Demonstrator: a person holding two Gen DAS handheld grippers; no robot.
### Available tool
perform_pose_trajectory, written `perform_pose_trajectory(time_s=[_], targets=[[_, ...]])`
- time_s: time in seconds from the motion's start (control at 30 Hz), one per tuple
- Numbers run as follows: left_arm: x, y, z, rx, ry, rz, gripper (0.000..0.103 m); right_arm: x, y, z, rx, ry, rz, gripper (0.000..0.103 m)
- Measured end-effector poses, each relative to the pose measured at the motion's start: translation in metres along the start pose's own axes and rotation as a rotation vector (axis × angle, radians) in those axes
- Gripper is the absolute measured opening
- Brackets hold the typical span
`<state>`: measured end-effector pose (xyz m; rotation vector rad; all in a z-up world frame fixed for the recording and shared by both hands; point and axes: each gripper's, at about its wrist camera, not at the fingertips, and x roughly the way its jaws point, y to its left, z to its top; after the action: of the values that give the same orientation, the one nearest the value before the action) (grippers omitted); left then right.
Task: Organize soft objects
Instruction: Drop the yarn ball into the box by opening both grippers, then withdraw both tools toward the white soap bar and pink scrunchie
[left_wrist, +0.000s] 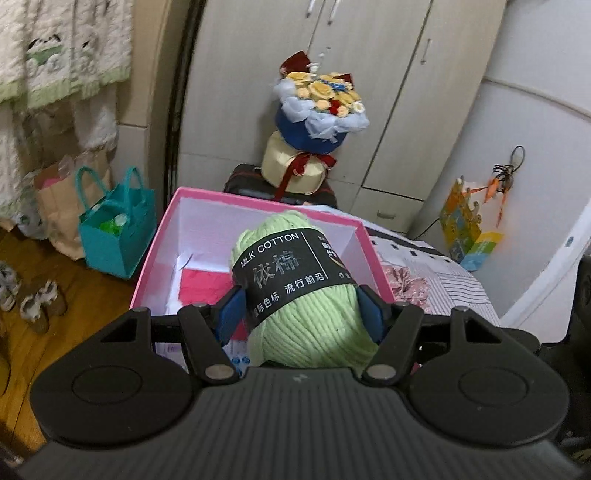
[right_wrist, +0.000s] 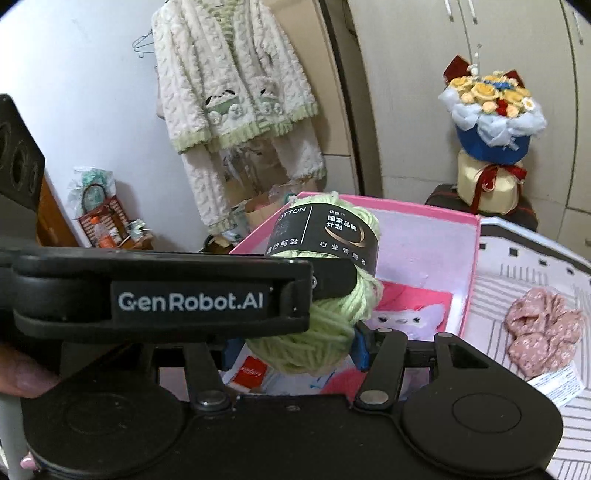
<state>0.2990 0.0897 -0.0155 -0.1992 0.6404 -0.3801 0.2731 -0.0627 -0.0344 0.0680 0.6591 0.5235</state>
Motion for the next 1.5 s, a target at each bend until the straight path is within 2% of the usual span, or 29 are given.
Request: perform_pose_trajectory(time_s=[0.17, 0.37, 0.5, 0.57, 0.7, 0.8, 1.03, 1.3, 1.5], targets=[[0.000, -0.002, 0.003, 0.040, -0.003, 0.006, 0.065, 0.003, -0.002, 0.004, -0.007, 0.015, 0.001, 0.062], [0.014, 0.001, 0.002, 0.037, 0.029, 0.077, 0.065, 0.024, -0.003, 0.005, -0.040, 0.068, -0.025, 0.065], [-0.001, 0.000, -0.004, 0.041, -0.001, 0.100, 0.068, 0.003, -0.002, 0.002, -0.058, 0.031, -0.044, 0.078], [-0.014, -0.004, -0.006, 0.057, -0.039, 0.105, 0.068, -0.015, 0.001, 0.001, -0.079, 0.009, -0.038, 0.078], [-0.044, -0.012, -0.008, 0.063, -0.084, 0.066, 0.070, -0.052, 0.002, -0.001, -0.102, -0.011, -0.008, 0.080], [-0.062, -0.024, -0.011, 0.095, -0.094, 0.034, 0.071, -0.080, -0.003, -0.007, -0.098, -0.018, -0.026, 0.081], [-0.087, -0.058, -0.024, 0.170, -0.103, -0.004, 0.073, -0.141, -0.038, -0.027, -0.003, -0.048, -0.062, 0.081], [-0.086, -0.099, -0.046, 0.187, -0.054, -0.061, 0.074, -0.194, -0.077, -0.054, 0.118, -0.097, -0.124, 0.081], [-0.061, -0.134, -0.056, 0.181, -0.028, -0.107, 0.074, -0.207, -0.104, -0.056, 0.121, -0.085, -0.148, 0.081]])
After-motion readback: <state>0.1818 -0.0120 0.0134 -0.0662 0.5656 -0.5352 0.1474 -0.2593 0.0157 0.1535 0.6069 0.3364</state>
